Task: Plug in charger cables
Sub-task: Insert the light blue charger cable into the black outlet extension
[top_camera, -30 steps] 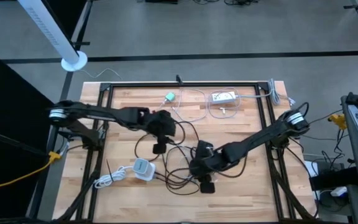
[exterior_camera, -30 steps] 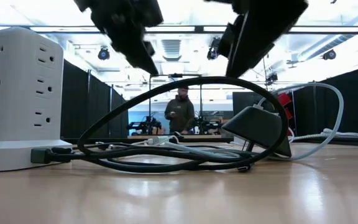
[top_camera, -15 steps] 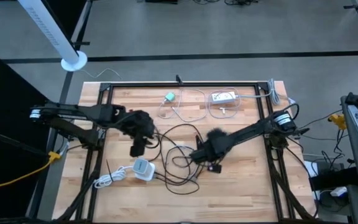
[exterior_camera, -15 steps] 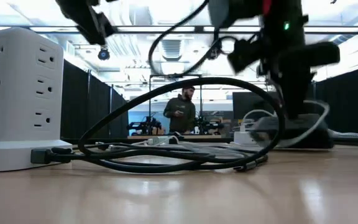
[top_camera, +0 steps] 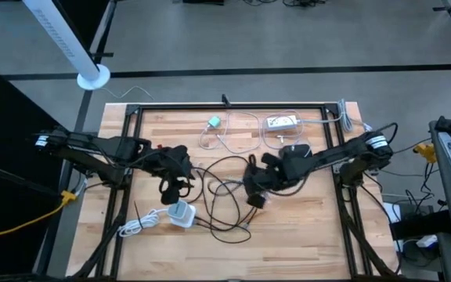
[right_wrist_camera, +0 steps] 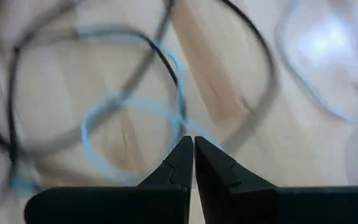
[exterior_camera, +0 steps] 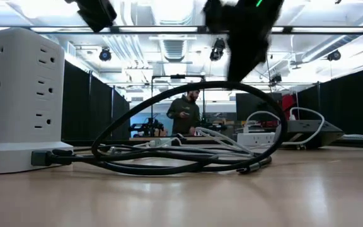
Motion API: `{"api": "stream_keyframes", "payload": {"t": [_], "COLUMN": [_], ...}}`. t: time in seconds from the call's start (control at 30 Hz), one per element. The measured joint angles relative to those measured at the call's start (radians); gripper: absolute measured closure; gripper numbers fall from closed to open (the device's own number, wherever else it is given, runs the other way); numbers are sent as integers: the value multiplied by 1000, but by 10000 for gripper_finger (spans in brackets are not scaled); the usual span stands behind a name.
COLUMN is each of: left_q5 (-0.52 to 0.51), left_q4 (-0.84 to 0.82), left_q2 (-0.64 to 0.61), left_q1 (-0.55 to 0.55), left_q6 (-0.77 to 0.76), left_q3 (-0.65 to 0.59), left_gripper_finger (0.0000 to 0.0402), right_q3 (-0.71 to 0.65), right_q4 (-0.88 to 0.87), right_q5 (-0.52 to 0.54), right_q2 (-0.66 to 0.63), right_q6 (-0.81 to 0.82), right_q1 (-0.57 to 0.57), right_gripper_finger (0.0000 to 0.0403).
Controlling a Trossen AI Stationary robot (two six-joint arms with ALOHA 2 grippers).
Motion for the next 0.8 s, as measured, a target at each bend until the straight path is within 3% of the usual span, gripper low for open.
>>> {"api": "stream_keyframes", "payload": {"t": [0.23,0.5,0.63,0.7,0.8], "left_q5": [-14,-33,-59,-58,-59], "left_q4": [33,37,63,72,70], "left_q2": [6,7,7,7,7], "left_q1": [0,2,3,3,3], "left_q6": [5,21,27,27,23], "left_q3": [0,-11,-24,-25,-26], "left_gripper_finger": [299,299,299,299,299], "right_q3": [-202,-192,-115,-57,5], "right_q4": [571,672,541,321,-65], "right_q5": [-221,-277,-367,-400,-365], "right_q2": [68,151,217,219,185], "right_q6": [19,25,9,1,-47], "right_q1": [-112,-127,-130,-113,-79], "right_gripper_finger": [403,403,403,403,403]}}
